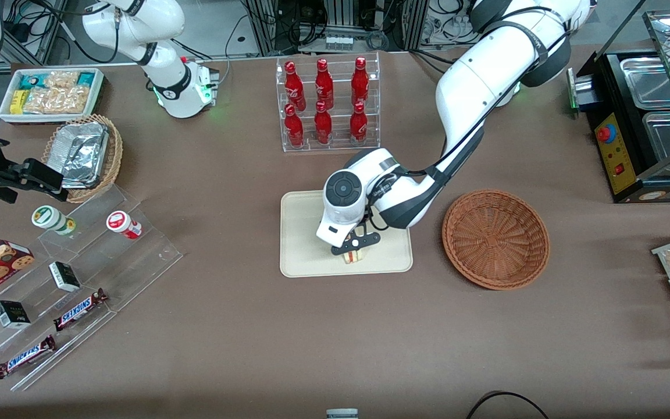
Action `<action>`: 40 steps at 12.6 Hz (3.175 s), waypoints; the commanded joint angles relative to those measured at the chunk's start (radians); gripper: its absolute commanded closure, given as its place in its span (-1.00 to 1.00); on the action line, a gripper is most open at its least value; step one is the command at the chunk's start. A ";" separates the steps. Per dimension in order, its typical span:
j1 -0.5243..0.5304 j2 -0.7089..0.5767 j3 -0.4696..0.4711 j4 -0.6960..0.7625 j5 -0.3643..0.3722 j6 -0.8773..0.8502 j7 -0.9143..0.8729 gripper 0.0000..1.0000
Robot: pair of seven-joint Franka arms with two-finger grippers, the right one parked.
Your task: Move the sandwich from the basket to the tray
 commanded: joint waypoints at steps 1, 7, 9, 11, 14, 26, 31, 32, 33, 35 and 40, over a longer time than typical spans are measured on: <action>-0.004 -0.041 -0.005 0.023 0.010 -0.050 -0.027 -1.00; 0.022 -0.202 -0.003 0.058 0.010 -0.239 0.039 -1.00; 0.042 -0.233 -0.003 0.050 0.007 -0.303 0.134 -1.00; 0.080 -0.265 -0.002 0.029 0.004 -0.354 0.133 -1.00; 0.177 -0.311 -0.005 0.003 0.001 -0.425 0.206 -1.00; 0.562 -0.547 -0.003 -0.195 -0.125 -0.532 0.746 -1.00; 0.550 -0.684 0.142 -0.241 -0.228 -0.600 0.938 -1.00; 0.541 -0.728 0.199 -0.262 -0.258 -0.615 0.999 -1.00; 0.510 -0.757 0.253 -0.261 -0.274 -0.659 1.045 -1.00; 0.453 -0.803 0.360 -0.254 -0.297 -0.725 1.105 -1.00; 0.390 -0.856 0.474 -0.221 -0.299 -0.791 1.109 -1.00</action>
